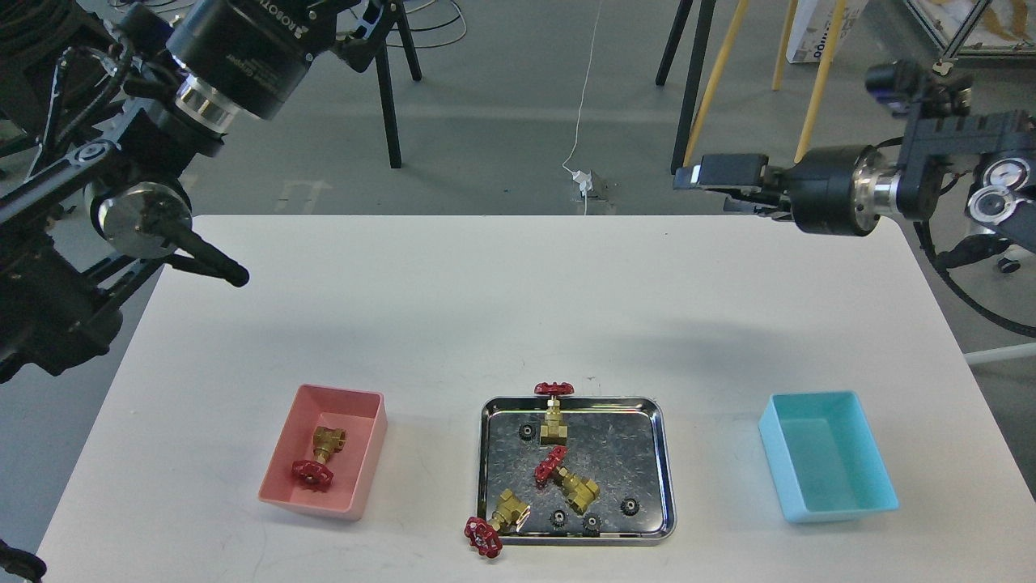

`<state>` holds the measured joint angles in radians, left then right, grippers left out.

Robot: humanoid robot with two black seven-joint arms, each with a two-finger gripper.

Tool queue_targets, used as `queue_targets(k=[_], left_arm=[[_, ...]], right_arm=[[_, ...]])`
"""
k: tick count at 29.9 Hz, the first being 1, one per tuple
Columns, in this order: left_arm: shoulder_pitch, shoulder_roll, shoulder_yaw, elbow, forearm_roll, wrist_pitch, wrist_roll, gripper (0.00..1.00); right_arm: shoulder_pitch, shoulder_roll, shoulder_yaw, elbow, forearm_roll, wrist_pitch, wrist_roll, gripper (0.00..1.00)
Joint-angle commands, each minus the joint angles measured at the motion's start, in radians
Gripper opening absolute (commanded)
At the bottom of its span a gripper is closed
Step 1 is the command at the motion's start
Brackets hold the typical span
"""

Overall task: Place valve in pink box and gear in blue box
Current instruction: 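Raise the left gripper away and bring the right gripper forward, then lower the right gripper onto a dark gear on the tray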

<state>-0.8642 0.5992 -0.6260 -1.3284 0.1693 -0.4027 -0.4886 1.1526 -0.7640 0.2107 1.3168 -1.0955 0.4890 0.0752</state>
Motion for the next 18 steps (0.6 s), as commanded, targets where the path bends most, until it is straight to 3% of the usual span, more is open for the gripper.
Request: queue_targets(k=[1,6,12,18], left_arm=[[0.118,-0.041,-0.049,-0.030,-0.001,-0.008,0.000,0.72],[0.255,-0.117,-0.155,-0.078,0.009,-0.004,0.000,0.72],[0.260,-0.160,-0.167,-0.078,0.021,0.011,0.000,0.73],[0.244,-0.242,-0.161,-0.078,0.128,0.189,0.000,0.73]], right_arm=[[-0.001,0.020,-0.079,0.119,-0.184,0.000,0.000,0.99],[0.004,0.115,-0.229,0.188,-0.259,0.000,0.000,0.99],[0.012,0.210,-0.307,0.197,-0.392,0.000,0.002,0.99],[0.051,0.246,-0.415,0.245,-0.406,0.000,0.003,0.98]])
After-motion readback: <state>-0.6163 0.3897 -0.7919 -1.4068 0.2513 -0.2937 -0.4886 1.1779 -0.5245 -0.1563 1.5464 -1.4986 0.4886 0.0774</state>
